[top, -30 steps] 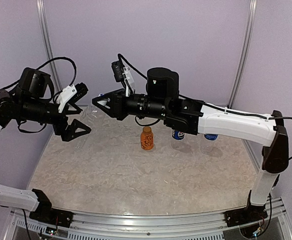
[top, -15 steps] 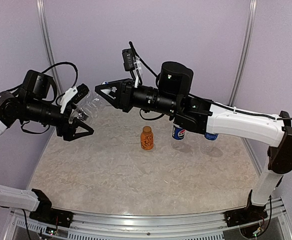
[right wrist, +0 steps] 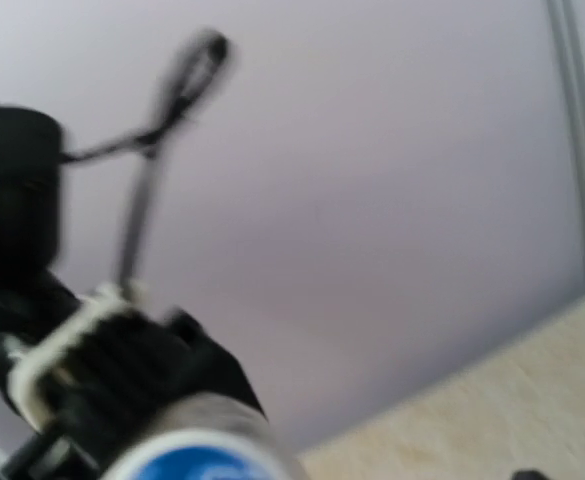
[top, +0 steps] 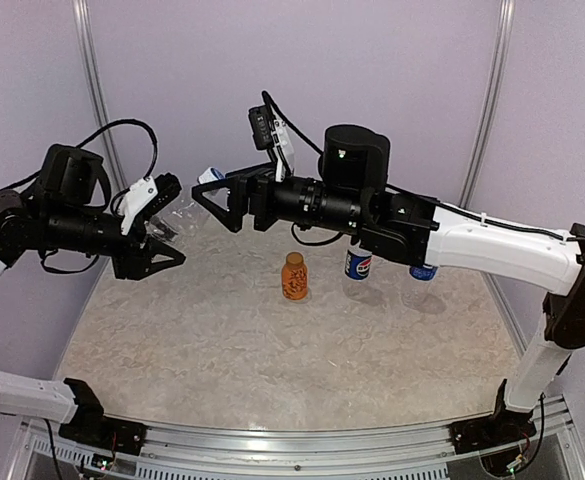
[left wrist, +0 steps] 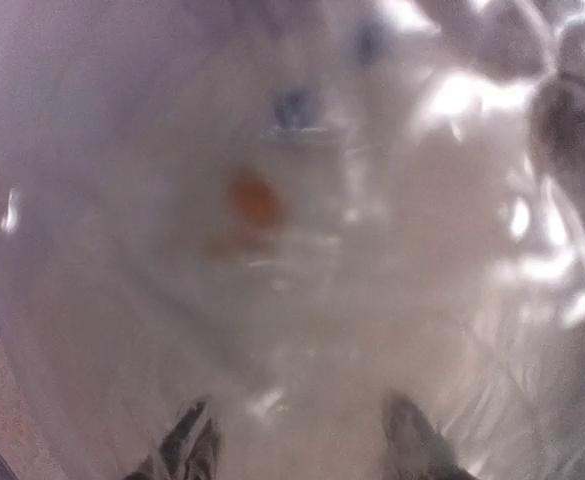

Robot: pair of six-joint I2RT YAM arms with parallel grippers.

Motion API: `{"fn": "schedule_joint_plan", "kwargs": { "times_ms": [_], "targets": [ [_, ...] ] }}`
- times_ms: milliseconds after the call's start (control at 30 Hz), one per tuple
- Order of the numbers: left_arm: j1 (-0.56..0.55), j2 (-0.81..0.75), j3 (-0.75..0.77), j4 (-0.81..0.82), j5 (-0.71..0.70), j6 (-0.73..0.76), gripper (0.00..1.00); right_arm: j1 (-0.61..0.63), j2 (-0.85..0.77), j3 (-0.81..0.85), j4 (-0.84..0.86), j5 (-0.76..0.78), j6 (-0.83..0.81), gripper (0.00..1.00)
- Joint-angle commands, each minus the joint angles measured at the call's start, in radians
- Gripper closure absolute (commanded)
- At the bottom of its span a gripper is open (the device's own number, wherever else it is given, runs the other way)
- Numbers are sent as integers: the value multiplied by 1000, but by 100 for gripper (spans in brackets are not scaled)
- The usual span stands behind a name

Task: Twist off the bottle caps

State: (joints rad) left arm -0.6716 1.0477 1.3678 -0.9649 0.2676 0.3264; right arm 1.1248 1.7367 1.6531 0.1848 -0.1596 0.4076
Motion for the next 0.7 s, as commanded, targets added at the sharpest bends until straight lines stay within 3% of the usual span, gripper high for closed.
{"fn": "schedule_joint_plan", "kwargs": {
  "times_ms": [0,133,267,333,533,667],
  "targets": [
    [-63,-26,-72,110,-336,204,55,7,-115,-28,-189,55,-47,4],
    [-116,-89,-232,450,-602,560,55,3,-135,-36,-313,58,-23,4],
    [-130,-150,-379,812,-645,886,55,-6,-134,-49,-354,43,25,10],
    [-131,-161,-401,871,-646,929,55,-23,-148,-82,-328,31,48,14],
    [-139,-161,-438,873,-662,963,55,-56,-124,-101,-244,-98,73,39],
    [-143,-156,-442,861,-666,959,55,-59,-96,-83,-236,-134,73,43]
  ]
}}
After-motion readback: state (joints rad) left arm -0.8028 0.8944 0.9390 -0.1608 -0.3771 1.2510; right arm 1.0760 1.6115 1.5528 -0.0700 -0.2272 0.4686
